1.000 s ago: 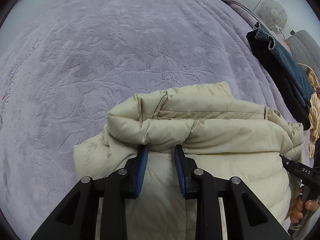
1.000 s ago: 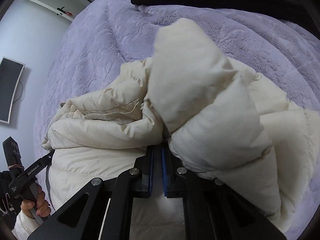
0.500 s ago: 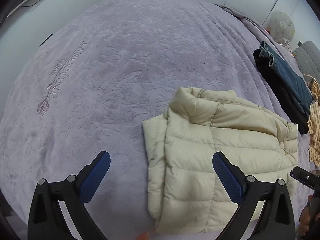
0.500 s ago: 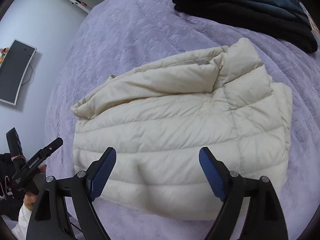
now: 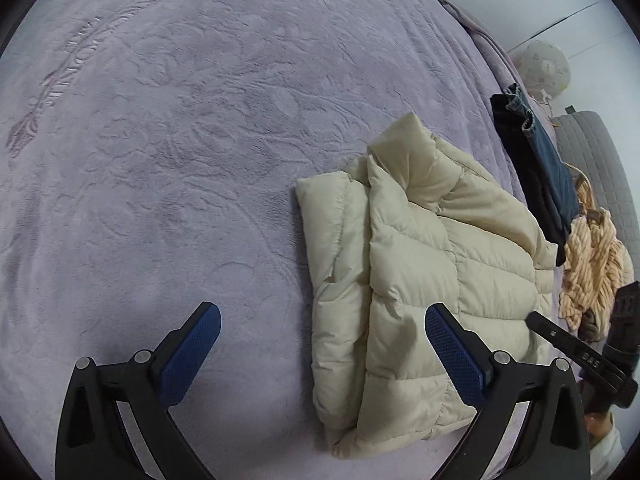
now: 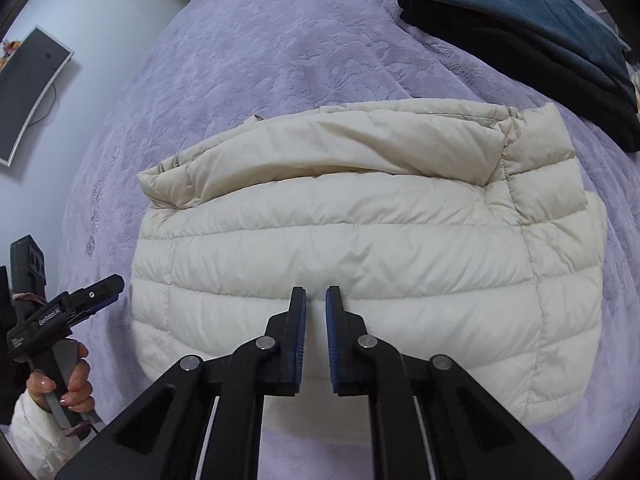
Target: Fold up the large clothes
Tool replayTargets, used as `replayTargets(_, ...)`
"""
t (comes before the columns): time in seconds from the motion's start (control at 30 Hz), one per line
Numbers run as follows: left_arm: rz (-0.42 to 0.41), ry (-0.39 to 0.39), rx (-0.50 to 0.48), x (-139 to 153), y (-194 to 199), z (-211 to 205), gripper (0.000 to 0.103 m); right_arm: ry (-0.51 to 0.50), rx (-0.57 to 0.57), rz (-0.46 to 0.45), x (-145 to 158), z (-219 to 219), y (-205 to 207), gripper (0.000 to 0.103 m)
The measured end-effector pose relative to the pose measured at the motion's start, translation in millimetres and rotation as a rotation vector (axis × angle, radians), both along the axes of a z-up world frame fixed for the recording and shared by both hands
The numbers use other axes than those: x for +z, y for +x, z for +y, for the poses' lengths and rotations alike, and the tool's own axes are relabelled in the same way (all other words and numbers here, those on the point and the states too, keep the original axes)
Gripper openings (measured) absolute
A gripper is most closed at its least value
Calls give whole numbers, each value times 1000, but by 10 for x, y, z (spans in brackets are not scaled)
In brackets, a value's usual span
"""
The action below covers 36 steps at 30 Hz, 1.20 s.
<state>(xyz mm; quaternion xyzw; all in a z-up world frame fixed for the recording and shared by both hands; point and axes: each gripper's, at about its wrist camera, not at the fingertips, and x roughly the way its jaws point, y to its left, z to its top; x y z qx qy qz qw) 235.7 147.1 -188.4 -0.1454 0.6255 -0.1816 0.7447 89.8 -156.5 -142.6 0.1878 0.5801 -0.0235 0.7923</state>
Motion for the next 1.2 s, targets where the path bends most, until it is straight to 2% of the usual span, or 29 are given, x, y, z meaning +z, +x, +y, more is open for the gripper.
replayTargets(0.1,37,-86,-33,-181,87,-84,102,45,1,42,-355,-89,84,11)
replayTargets(0.17,46,-107,-52,-260,129,-179,102,89,-9,53,-563,-140,99,9)
replayTargets(0.27,45,-106,-95,-326,166,-346,102,109,-12,41,-670,-182,80,7)
replayTargets(0.37,59,-138,-140,-361,202,-495,102,120,-8,32,-684,-208,49,7)
replayTargets(0.4,63,-156,-158,-360,204,-548,98,122,-6,31,-687,-211,44,7)
replayTargets(0.43,66,-167,-173,-352,198,-605,87,126,-6,32,-696,-219,42,7)
replayTargets(0.47,71,-170,-186,-347,196,-662,83,130,-7,33,-707,-228,41,7)
replayTargets(0.5,70,-174,-193,-334,196,-718,73,133,-8,35,-715,-239,48,7)
replayTargets(0.53,69,-180,-199,-312,191,-769,55,138,-10,36,-728,-249,48,7)
replayTargets(0.6,59,-186,-216,-225,174,-852,34,146,-15,37,-746,-264,47,7)
replayTargets(0.63,44,-185,-229,-149,140,-874,27,150,-17,37,-756,-272,45,7)
replayTargets(0.67,29,-183,-244,-61,116,-920,24,153,-20,39,-772,-277,45,7)
replayTargets(0.73,6,-200,-262,167,65,-1022,24,162,-21,40,-796,-293,43,7)
replayTargets(0.83,-2,-274,-274,520,-31,-1221,24,191,-24,35,-826,-345,30,7)
replayTargets(0.93,-16,-260,-315,771,-212,-1601,24,235,-38,32,-851,-412,20,7)
replayTargets(1.0,-48,-215,-341,886,-334,-1846,24,274,-52,50,-849,-477,25,7)
replayTargets(1.1,-91,-187,-343,1009,-410,-2010,24,276,-15,76,-606,-565,42,7)
replayTargets(1.2,-83,-176,-324,1077,-393,-2007,24,247,17,-29,-187,-763,-20,7)
